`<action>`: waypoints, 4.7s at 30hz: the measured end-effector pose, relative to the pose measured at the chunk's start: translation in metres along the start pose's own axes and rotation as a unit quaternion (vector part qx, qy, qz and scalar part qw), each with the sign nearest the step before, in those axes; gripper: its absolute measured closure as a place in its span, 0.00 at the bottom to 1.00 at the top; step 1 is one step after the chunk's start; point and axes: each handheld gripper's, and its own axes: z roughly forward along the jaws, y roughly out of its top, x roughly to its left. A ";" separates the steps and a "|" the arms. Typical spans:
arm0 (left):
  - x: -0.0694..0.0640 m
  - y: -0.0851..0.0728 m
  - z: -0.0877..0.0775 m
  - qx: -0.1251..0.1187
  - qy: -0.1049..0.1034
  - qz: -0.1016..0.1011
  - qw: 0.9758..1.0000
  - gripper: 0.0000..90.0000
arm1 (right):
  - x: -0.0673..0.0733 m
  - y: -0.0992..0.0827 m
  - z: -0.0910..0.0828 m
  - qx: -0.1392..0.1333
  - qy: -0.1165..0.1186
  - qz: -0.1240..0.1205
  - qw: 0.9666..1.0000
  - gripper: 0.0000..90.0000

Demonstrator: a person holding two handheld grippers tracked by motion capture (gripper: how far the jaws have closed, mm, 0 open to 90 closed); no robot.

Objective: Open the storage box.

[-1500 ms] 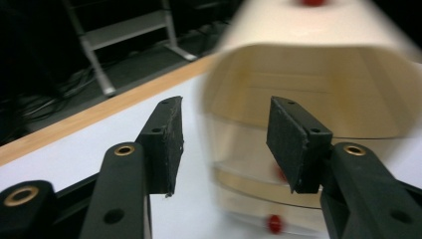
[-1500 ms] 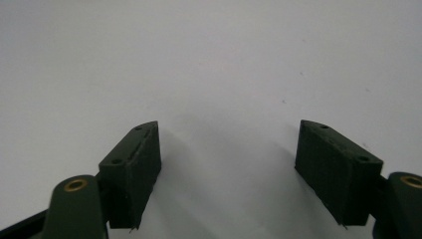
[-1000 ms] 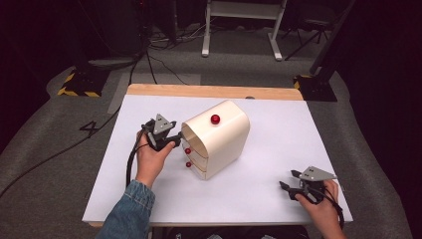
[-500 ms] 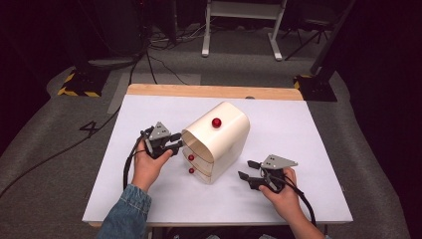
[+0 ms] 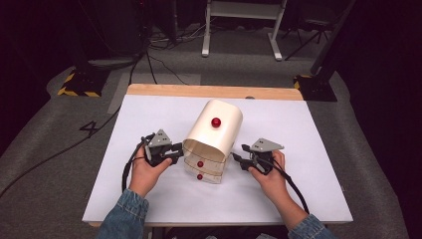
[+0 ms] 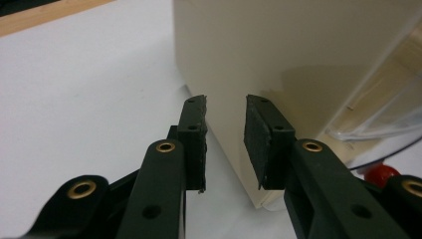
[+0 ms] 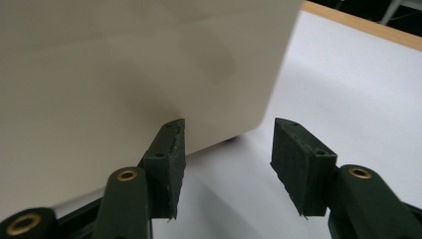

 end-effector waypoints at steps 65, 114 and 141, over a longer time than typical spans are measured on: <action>-0.026 -0.046 -0.013 0.060 0.050 -0.017 0.997 0.37 | 0.006 -0.043 -0.082 -0.004 0.047 0.005 0.999 0.51; -0.002 -0.082 -0.028 0.104 0.108 -0.046 0.988 0.30 | 0.023 -0.048 -0.083 -0.046 0.059 -0.006 0.997 0.83; -0.002 -0.082 -0.028 0.105 0.108 -0.045 0.988 0.30 | 0.022 -0.075 -0.141 -0.022 0.048 0.012 0.999 0.69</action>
